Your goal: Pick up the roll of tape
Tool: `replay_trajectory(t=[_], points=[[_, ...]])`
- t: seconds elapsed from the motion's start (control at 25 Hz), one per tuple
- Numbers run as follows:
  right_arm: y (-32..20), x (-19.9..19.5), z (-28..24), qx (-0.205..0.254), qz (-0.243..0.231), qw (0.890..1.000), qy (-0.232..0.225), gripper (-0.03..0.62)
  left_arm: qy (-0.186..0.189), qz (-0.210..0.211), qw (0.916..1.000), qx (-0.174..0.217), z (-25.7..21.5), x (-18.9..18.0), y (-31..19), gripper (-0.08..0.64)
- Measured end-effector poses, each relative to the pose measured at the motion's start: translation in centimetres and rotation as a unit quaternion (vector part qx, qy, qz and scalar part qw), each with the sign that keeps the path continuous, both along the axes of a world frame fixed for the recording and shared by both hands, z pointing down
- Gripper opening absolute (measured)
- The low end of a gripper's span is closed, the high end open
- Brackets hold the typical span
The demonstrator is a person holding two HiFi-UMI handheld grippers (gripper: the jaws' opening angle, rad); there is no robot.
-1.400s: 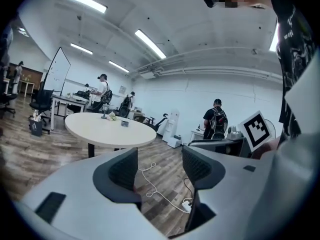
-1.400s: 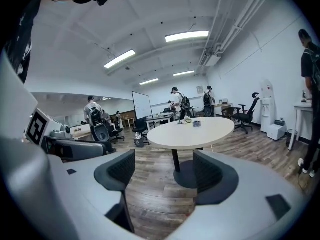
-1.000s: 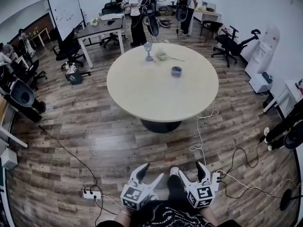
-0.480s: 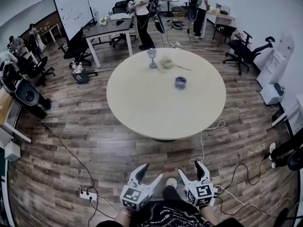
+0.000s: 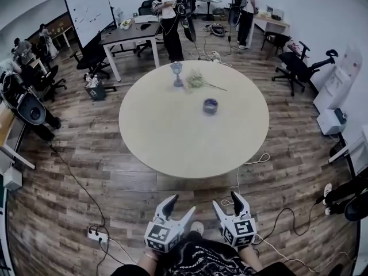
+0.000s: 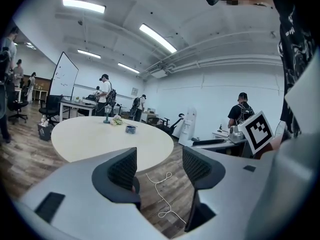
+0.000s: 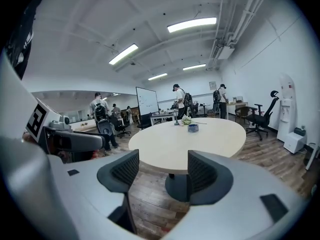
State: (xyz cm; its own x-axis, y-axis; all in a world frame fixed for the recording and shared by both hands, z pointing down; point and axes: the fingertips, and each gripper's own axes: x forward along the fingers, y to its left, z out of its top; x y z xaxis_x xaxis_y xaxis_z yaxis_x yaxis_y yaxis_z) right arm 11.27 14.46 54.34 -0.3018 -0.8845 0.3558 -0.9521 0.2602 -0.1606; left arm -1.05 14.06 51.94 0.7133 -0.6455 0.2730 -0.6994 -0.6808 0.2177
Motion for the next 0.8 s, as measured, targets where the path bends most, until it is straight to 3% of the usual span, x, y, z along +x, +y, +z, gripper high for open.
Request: replay_trajectory(t=[0.4, 0.8], points=[[-0.8, 1.2, 1.4, -0.022, -0.008, 0.999, -0.023, 0.287, -0.025, -0.027, 0.9993, 0.001, 0.7, 1.6, -1.2, 0.304], [-3.5, 2.3, 1.9, -0.021, 0.023, 0.999, -0.022, 0.276, -0.021, 0.005, 0.9997, -0.010, 1.9, 3.4, -4.8, 0.304]])
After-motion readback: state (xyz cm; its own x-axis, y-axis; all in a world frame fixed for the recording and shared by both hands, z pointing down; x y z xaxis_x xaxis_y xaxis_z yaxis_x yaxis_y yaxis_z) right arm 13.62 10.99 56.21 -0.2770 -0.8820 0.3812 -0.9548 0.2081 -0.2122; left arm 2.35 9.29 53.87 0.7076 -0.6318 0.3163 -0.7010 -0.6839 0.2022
